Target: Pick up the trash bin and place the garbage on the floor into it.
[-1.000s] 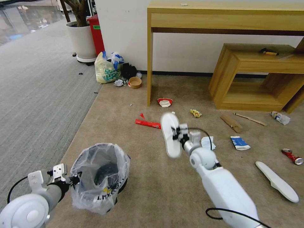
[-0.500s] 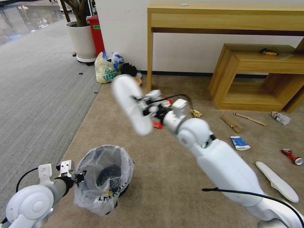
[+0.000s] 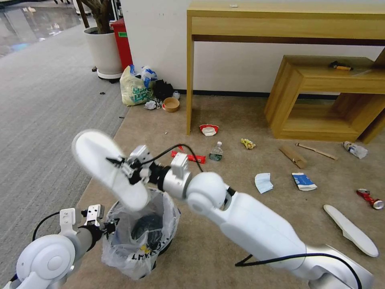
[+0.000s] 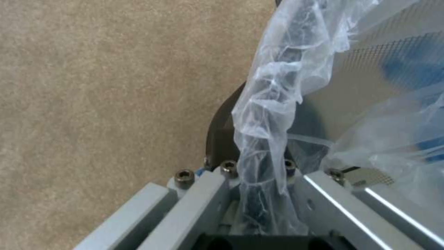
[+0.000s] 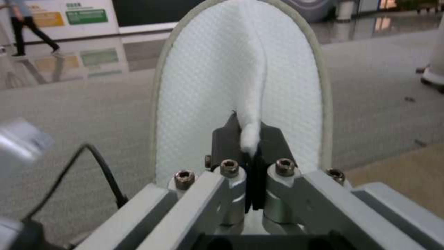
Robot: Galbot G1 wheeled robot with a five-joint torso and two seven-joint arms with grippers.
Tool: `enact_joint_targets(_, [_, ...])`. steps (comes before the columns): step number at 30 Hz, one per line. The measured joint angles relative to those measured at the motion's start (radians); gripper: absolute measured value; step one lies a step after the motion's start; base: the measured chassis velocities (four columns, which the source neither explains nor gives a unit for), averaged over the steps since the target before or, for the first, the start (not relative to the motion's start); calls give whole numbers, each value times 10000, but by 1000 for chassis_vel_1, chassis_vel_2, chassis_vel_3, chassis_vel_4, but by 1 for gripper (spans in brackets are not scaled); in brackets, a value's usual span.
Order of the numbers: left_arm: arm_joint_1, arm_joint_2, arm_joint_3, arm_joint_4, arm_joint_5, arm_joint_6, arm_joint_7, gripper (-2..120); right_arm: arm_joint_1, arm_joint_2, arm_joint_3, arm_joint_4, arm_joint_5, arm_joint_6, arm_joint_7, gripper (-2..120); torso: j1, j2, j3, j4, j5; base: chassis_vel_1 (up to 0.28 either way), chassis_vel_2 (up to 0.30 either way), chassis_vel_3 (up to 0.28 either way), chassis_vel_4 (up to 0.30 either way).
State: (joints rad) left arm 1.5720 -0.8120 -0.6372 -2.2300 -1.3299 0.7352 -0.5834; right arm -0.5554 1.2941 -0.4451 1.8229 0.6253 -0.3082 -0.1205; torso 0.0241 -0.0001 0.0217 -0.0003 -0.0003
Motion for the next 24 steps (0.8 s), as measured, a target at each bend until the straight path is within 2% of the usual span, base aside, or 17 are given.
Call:
enact_joint_targets(11, [-99, -5, 215, -303, -408, 1, -351, 0, -544, 164, -344, -700, -1155, 604, -239, 0, 0, 0, 0, 1, -1, 0, 0, 0, 0])
enact_joint_targets(24, [-82, -15, 160, -342, -588, 5, -388, 0, -1420, 93, -438, -1098, -1943, 1246, -404, 1, 0, 0, 0, 2, 0, 0, 0, 0, 0])
